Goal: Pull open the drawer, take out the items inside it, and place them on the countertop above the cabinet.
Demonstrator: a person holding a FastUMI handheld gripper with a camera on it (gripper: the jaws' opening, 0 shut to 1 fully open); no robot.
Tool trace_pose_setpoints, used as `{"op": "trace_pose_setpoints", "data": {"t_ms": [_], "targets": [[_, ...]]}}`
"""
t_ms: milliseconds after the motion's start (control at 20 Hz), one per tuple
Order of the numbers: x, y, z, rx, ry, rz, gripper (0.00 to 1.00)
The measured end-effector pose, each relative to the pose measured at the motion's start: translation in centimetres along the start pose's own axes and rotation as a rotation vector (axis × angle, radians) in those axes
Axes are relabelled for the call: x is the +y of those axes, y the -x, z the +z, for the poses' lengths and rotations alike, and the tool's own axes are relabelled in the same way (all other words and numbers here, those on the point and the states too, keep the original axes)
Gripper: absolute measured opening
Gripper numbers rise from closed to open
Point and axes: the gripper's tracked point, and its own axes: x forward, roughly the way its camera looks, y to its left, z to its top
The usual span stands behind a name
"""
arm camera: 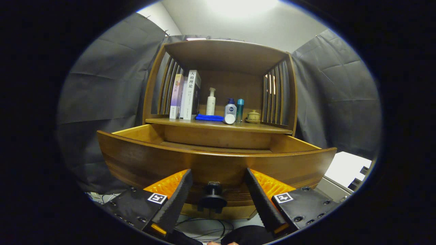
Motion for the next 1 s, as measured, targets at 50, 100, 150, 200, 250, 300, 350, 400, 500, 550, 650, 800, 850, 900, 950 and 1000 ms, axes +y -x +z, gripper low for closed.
{"op": "trace_pose_setpoints", "data": {"t_ms": [50, 100, 150, 200, 250, 300, 350, 400, 500, 550, 650, 800, 850, 900, 950, 1000], "targets": [[0.1, -0.3, 0.3, -0.01, 0.005, 0.001, 0.98], [0.1, -0.7, 0.4, -0.017, 0.012, -0.003, 0.98], [0.3, -1.1, 0.7, -0.027, 0.017, -0.002, 0.98], [0.5, -1.6, 1.1, -0.039, 0.024, -0.002, 0.98], [0.6, -2.1, 1.3, -0.043, 0.028, -0.003, 0.98], [0.6, -2.6, 1.4, -0.037, 0.024, -0.004, 0.98], [0.7, -3.1, 1.7, -0.035, 0.015, -0.006, 0.98], [0.7, -3.8, 2.0, -0.033, 0.012, -0.008, 0.98], [0.9, -4.9, 1.8, -0.003, 0.004, -0.015, 0.98], [1.0, -5.5, 2.0, 0.015, -0.001, -0.019, 0.98], [1.0, -6.2, 1.9, 0.029, 0.0, -0.028, 0.98], [1.2, -7.2, 2.2, 0.025, 0.001, -0.033, 0.98], [1.2, -7.6, 2.2, 0.028, 0.003, -0.033, 0.98], [1.2, -8.1, 2.2, 0.03, 0.001, -0.034, 0.98], [1.2, -8.7, 2.2, 0.034, 0.001, -0.035, 0.98], [1.2, -9.3, 2.3, 0.035, 0.004, -0.036, 0.98]]}}
